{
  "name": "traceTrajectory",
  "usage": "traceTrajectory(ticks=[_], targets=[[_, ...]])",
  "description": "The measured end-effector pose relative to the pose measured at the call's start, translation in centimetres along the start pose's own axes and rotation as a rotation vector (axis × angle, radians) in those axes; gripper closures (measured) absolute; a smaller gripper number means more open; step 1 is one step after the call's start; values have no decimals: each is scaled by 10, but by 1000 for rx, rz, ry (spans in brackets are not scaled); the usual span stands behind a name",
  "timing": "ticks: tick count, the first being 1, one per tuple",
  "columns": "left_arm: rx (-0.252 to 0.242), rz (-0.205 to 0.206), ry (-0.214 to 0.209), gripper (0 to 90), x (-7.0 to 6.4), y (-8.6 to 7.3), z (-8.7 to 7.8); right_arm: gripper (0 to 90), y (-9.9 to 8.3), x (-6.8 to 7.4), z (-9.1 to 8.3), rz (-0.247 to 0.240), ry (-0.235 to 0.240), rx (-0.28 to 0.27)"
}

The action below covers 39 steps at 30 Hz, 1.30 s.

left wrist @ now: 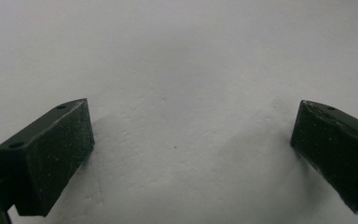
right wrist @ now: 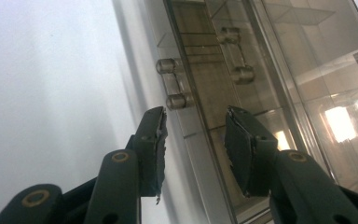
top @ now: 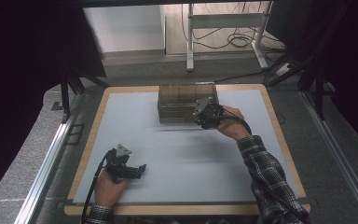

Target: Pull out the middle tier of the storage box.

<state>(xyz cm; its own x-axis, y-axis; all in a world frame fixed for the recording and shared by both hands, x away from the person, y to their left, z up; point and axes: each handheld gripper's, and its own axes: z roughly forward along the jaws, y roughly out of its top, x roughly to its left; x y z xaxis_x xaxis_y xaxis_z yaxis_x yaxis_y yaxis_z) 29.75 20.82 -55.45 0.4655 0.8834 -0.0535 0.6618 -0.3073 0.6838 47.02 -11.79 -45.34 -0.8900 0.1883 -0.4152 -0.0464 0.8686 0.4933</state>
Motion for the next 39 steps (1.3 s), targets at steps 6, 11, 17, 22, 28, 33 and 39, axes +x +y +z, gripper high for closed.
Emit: traceTrajectory(ticks=[6, 11, 17, 22, 28, 33, 39], targets=[[0, 0, 0, 0, 0, 0, 0, 608, -5, -8, 3, 6, 29, 19], [1, 1, 1, 0, 0, 0, 0, 662, -8, -14, 6, 4, 56, 29], [1, 1, 0, 0, 0, 0, 0, 695, -11, -23, 10, 7, 114, 43], [0, 0, 0, 0, 0, 0, 0, 715, -15, -31, 13, 0, 173, 38], [0, 0, 0, 0, 0, 0, 0, 746, -18, -36, 18, -1, 217, 50], [0, 0, 0, 0, 0, 0, 0, 809, -20, -42, 20, -9, 242, 44], [0, 0, 0, 0, 0, 0, 0, 832, -20, -47, 22, -38, 291, 42]])
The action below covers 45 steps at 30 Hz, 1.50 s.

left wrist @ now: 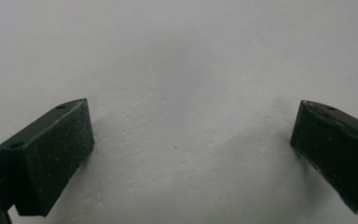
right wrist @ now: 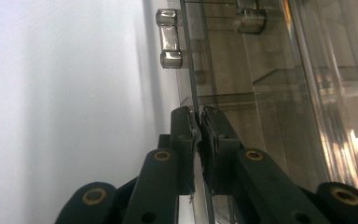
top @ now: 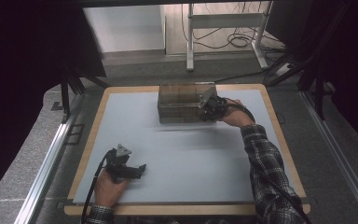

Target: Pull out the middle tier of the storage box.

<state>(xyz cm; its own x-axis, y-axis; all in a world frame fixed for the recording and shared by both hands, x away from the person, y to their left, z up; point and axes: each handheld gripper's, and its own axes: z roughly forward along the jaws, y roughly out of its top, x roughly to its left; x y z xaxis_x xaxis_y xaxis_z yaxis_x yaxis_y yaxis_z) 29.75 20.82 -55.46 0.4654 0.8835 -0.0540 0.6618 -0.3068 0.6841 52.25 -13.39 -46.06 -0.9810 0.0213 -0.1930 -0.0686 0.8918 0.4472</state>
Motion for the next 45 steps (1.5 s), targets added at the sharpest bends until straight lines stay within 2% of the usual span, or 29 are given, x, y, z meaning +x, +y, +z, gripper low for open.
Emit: traceTrajectory(ticks=[6, 22, 45], targets=[[0, 0, 0, 0, 0, 0, 0, 856, 1, -3, -1, -18, 47, 8], [0, 0, 0, 0, 0, 0, 0, 861, 1, 6, -6, -52, 90, 4], [0, 0, 0, 0, 0, 0, 0, 860, 1, 29, -12, -103, 87, 11]])
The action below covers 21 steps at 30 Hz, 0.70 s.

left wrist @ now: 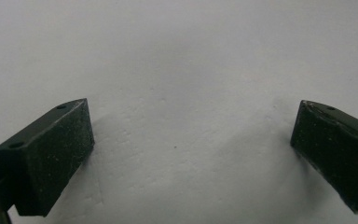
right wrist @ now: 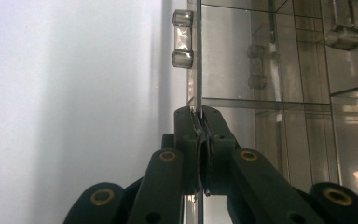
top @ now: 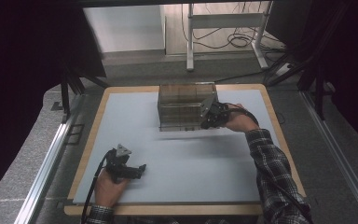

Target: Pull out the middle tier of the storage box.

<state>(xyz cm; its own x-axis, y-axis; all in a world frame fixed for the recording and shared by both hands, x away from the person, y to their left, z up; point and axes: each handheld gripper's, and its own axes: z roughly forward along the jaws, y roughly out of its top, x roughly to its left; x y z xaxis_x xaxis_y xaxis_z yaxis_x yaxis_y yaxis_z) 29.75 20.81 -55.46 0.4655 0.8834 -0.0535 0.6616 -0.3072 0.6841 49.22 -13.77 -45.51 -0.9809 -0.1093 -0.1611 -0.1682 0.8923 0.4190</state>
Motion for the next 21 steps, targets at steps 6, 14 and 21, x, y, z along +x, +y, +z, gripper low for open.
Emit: traceTrajectory(ticks=[6, 14, 21], targets=[[0, 0, 0, 0, 0, 0, 0, 861, 0, 5, 1, 4, -9, 1], [0, 0, 0, 0, 0, 0, 0, 861, 0, 11, 2, -4, -11, 9], [0, 0, 0, 0, 0, 0, 0, 863, 0, 16, 4, -16, -10, 11]])
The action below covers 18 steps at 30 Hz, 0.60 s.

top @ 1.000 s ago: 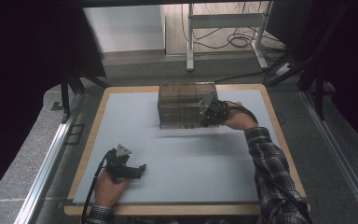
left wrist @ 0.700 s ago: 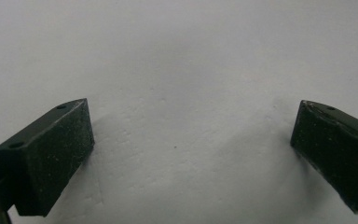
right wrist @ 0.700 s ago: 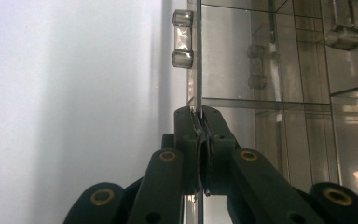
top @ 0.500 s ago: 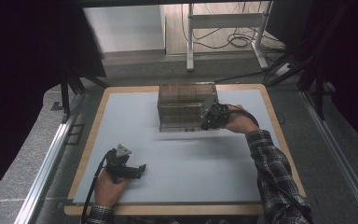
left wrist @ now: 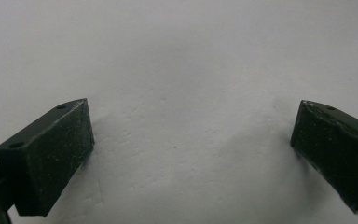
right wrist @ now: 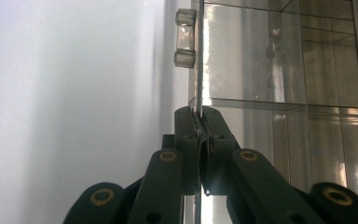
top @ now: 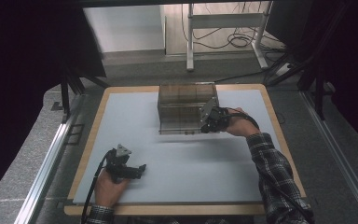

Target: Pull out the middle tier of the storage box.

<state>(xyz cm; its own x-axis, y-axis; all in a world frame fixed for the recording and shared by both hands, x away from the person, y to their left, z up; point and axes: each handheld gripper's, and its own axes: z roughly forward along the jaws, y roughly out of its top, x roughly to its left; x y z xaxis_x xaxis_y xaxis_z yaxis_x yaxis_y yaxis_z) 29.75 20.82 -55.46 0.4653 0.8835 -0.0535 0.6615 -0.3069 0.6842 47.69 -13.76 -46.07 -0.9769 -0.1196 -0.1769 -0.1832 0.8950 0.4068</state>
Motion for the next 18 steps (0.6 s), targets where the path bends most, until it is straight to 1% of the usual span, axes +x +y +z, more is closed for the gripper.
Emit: traceTrajectory(ticks=[2, 8, 10, 11, 12, 18], targets=[[0, 0, 0, 0, 0, 0, 0, 868, -1, 1, 2, -10, 6, 17], [0, 0, 0, 0, 0, 0, 0, 862, -2, 2, 2, -3, 5, 4], [0, 0, 0, 0, 0, 0, 0, 846, -1, 2, 1, 1, 2, -13], [0, 0, 0, 0, 0, 0, 0, 846, -1, 2, 1, 1, 2, -13], [0, 0, 0, 0, 0, 0, 0, 829, 0, 2, 0, 1, -1, -24], [0, 1, 0, 0, 0, 0, 0, 801, 2, 4, -2, 2, -24, -19]])
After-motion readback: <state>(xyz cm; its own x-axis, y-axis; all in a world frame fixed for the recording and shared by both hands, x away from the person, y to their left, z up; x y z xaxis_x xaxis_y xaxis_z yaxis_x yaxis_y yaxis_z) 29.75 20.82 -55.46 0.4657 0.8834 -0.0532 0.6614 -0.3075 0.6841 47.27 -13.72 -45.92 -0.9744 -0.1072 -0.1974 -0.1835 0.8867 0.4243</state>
